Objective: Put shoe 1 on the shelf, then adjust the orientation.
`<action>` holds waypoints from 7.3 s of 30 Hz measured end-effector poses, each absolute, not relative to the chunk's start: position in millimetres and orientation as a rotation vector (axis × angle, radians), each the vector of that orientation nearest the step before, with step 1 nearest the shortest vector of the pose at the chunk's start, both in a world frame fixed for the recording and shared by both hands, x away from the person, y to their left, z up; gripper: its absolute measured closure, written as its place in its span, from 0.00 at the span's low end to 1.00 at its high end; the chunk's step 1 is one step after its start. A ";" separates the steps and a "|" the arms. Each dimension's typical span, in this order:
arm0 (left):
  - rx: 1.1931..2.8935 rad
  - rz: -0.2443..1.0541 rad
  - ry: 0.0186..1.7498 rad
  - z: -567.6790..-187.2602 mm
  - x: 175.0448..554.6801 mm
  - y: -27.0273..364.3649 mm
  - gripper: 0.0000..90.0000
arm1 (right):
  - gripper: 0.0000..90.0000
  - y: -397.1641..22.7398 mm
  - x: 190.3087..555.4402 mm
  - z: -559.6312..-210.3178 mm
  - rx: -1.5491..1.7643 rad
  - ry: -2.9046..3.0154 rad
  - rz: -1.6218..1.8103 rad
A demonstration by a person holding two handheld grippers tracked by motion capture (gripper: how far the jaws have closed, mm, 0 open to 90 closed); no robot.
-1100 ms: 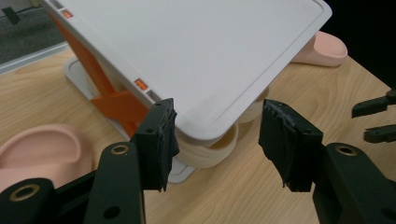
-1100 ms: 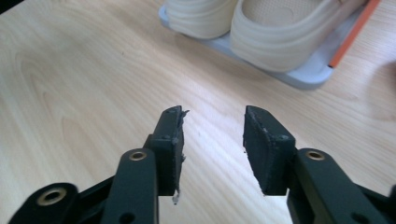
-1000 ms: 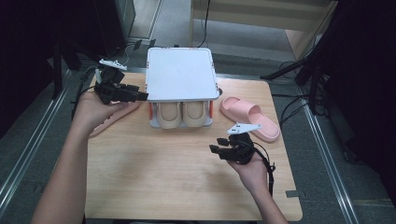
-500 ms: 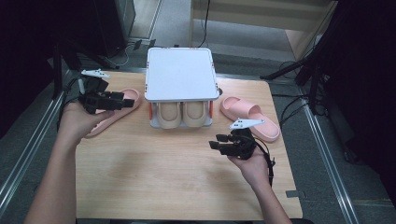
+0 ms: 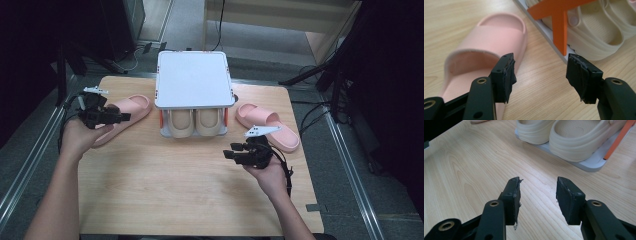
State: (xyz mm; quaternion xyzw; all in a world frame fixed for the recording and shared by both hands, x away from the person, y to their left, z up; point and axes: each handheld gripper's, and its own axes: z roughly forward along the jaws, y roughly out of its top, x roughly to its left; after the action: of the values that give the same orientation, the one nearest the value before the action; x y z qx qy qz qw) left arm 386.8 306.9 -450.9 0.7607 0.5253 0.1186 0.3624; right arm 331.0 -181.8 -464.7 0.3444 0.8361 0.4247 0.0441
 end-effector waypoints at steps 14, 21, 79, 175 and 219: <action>1.983 0.247 1.468 -480.5 409.3 327.3 0.46 | 0.60 -202.7 316.6 -467.4 1.129 2.513 1.267; 1.983 0.237 1.477 -490.6 419.2 325.1 0.46 | 0.60 -211.7 312.2 -468.6 1.173 2.480 1.250; 2.053 0.220 1.332 -441.0 325.4 281.3 0.92 | 0.59 -189.4 328.5 -460.5 1.099 2.515 1.318; 2.252 -0.017 1.034 -501.6 305.4 181.5 0.95 | 0.99 -105.0 300.7 -500.1 0.876 2.790 1.167; 2.102 -0.065 1.056 -481.5 292.2 209.0 0.47 | 0.91 -136.5 337.7 -479.4 1.005 2.624 1.233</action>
State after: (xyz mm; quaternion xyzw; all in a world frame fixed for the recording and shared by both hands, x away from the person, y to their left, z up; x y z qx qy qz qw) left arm 292.2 209.0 -481.5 0.8247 0.4143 -0.0256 0.3842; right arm 337.7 -136.5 -479.4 0.3272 0.8546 0.4015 0.0368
